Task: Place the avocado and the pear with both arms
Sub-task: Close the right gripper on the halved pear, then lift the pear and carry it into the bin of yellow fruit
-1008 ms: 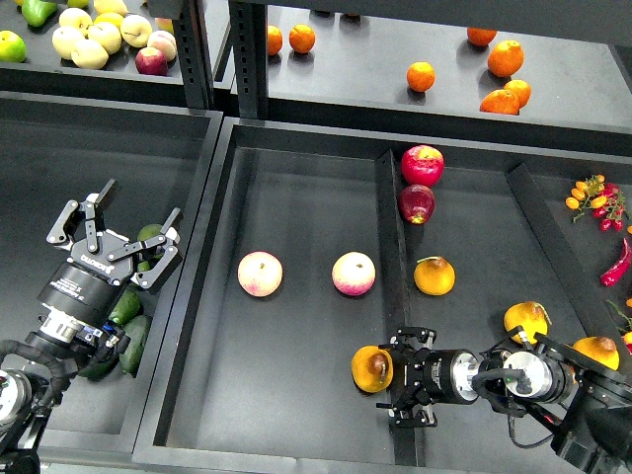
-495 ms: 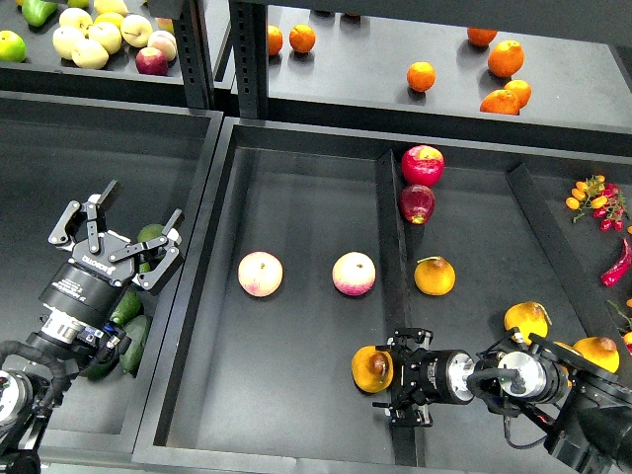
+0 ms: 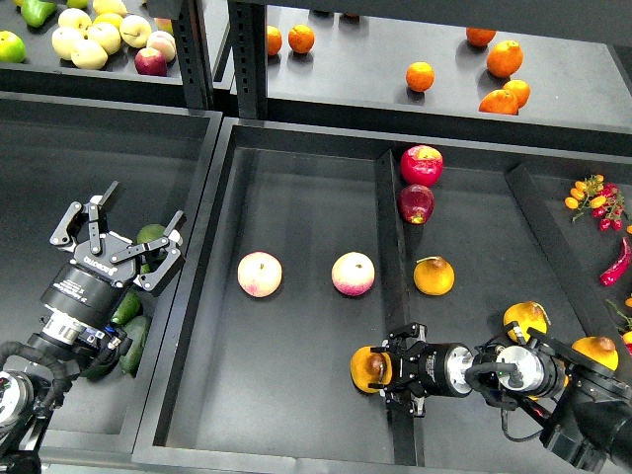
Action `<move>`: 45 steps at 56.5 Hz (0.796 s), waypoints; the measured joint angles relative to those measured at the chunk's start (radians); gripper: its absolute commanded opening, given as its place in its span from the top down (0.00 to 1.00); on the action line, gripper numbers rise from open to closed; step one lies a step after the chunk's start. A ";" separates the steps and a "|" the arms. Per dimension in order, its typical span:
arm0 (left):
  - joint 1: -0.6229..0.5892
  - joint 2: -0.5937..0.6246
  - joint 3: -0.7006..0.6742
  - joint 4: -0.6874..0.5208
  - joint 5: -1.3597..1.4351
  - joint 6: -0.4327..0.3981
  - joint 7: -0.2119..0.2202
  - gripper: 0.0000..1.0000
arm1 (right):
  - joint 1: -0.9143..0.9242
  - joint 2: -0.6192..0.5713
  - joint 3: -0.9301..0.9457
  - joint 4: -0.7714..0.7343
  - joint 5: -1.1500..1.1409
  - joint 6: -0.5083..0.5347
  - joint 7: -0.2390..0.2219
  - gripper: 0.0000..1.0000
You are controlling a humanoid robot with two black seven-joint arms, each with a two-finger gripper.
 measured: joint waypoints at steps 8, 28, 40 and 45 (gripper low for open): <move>0.001 0.000 0.000 -0.001 0.000 0.000 0.000 0.01 | -0.002 0.002 0.009 0.002 0.001 0.001 0.000 0.73; 0.023 0.000 0.003 -0.015 0.009 0.000 0.000 0.01 | -0.002 0.000 0.066 0.033 0.010 0.003 0.001 0.74; 0.026 0.000 0.003 -0.020 0.014 0.000 0.000 0.01 | -0.007 -0.038 0.131 0.102 0.012 0.003 0.001 0.74; 0.026 0.000 0.008 -0.023 0.026 0.000 0.000 0.01 | -0.009 -0.073 0.150 0.134 0.014 0.000 0.001 0.74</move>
